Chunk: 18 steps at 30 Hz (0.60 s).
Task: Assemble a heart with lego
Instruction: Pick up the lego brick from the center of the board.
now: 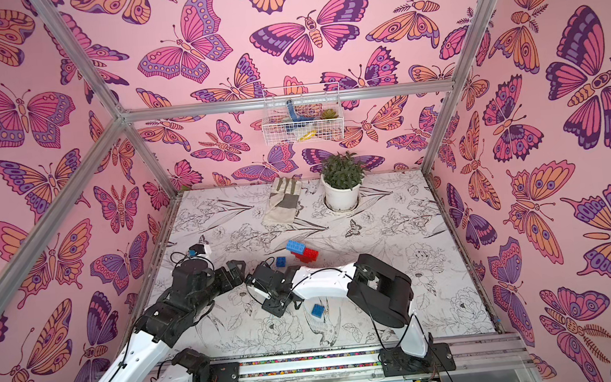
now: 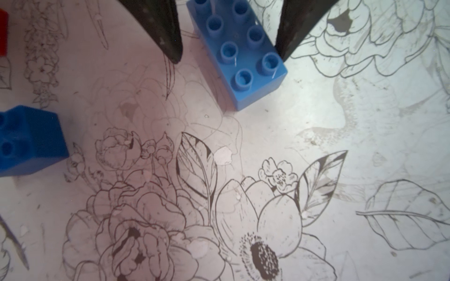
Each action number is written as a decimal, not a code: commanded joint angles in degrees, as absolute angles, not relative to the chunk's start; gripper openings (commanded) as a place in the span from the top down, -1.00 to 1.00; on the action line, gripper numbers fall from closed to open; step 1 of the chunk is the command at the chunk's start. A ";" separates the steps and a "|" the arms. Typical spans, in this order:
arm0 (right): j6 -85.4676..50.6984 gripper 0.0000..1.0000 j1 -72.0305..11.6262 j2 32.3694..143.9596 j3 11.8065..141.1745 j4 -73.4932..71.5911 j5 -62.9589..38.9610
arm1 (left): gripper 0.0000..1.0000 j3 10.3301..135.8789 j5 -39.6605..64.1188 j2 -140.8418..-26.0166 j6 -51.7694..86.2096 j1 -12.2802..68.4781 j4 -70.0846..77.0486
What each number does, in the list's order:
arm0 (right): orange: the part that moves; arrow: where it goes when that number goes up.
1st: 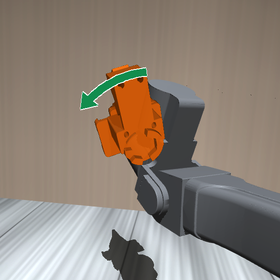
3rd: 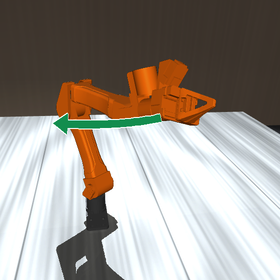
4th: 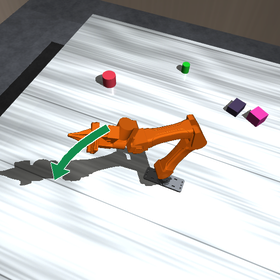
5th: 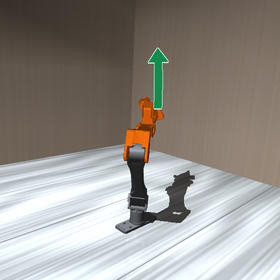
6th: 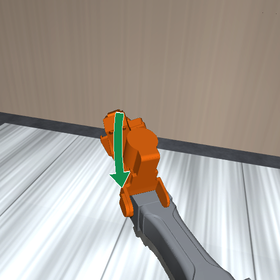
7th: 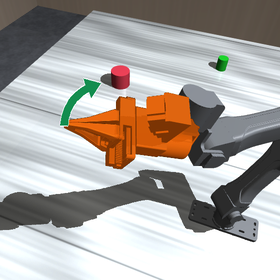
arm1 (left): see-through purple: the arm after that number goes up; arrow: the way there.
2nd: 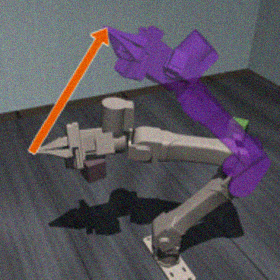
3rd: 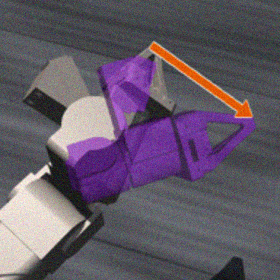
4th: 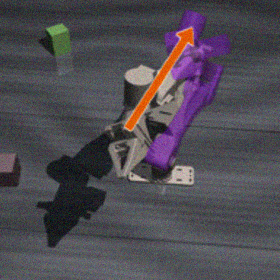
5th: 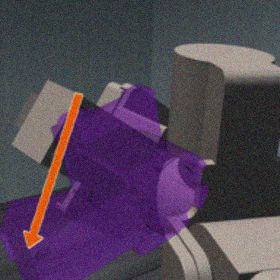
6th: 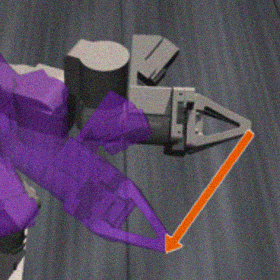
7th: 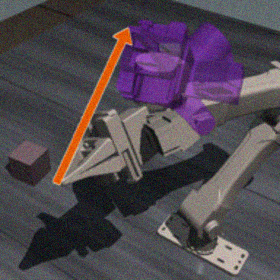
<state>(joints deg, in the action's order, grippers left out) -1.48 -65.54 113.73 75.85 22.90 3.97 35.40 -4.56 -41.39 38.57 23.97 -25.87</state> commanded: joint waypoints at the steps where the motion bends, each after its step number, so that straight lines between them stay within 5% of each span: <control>1: -0.42 -0.11 -64.40 113.73 76.54 24.25 2.24 | -0.99 35.68 -4.83 -41.36 37.88 23.56 -27.21; 12: 2.19 0.10 -63.90 114.14 76.81 26.63 0.30 | -1.00 35.68 -3.61 -42.82 37.97 23.40 -25.84; 18: 3.76 0.38 -63.22 112.78 76.40 26.84 -0.04 | -0.99 35.68 -2.82 -43.37 37.90 23.29 -25.32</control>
